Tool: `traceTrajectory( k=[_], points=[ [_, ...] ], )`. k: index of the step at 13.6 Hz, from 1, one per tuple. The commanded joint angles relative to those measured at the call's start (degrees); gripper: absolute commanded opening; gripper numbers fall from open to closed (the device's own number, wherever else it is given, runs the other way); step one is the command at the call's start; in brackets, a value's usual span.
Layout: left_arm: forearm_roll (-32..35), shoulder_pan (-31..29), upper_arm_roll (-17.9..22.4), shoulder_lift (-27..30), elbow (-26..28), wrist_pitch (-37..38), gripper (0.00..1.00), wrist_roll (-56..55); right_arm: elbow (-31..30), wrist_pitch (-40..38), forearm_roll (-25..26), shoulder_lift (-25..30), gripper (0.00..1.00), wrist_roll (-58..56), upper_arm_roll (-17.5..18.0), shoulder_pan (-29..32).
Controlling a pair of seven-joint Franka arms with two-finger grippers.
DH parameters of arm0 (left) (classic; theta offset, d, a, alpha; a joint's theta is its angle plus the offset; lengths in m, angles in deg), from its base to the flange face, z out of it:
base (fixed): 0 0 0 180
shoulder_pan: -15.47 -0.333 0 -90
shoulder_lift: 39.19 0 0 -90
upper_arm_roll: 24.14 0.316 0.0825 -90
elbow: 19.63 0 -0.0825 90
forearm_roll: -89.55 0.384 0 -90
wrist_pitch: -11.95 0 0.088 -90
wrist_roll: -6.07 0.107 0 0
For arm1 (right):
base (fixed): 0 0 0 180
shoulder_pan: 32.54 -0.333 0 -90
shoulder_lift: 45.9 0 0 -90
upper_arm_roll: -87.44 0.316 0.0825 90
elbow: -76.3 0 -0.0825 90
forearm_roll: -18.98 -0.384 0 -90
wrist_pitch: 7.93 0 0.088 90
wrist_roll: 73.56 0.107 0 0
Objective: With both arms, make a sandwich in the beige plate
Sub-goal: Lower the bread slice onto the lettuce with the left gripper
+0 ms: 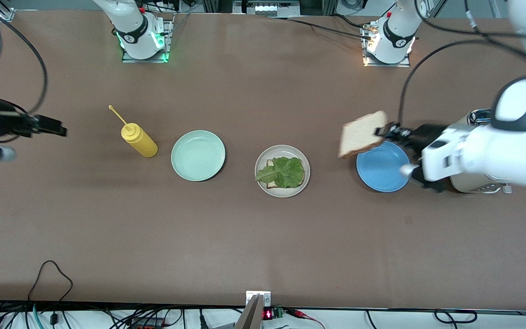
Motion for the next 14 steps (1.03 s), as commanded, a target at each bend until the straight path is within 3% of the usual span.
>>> traceTrajectory(
  k=[1,3,6,10,14],
  points=[
    [-4.6,3.3,-0.5,-3.9,2.5,-8.2,0.0,-0.8,-2.4,-1.7,3.3,4.8,1.0,-0.7,-2.7,-3.4],
    [-9.8,5.8,-0.3,-8.9,2.4,-14.1,0.0,-0.7,-3.3,-2.0,3.0,6.2,1.0,-0.8,-2.8,-4.0],
    [-10.2,9.2,-0.2,-13.3,2.5,-21.8,0.0,0.6,-3.7,-2.8,2.6,5.0,1.0,0.2,-2.6,-4.5],
    [-10.6,9.9,-0.1,-16.9,3.6,-23.1,0.0,2.8,0.7,-1.9,2.2,0.1,1.0,-0.8,-2.6,-4.1],
    [-10.9,10.1,-0.1,-19.4,4.3,-23.9,0.0,3.3,1.0,-1.2,2.3,0.3,1.0,0.1,-2.4,-4.5]
  ],
)
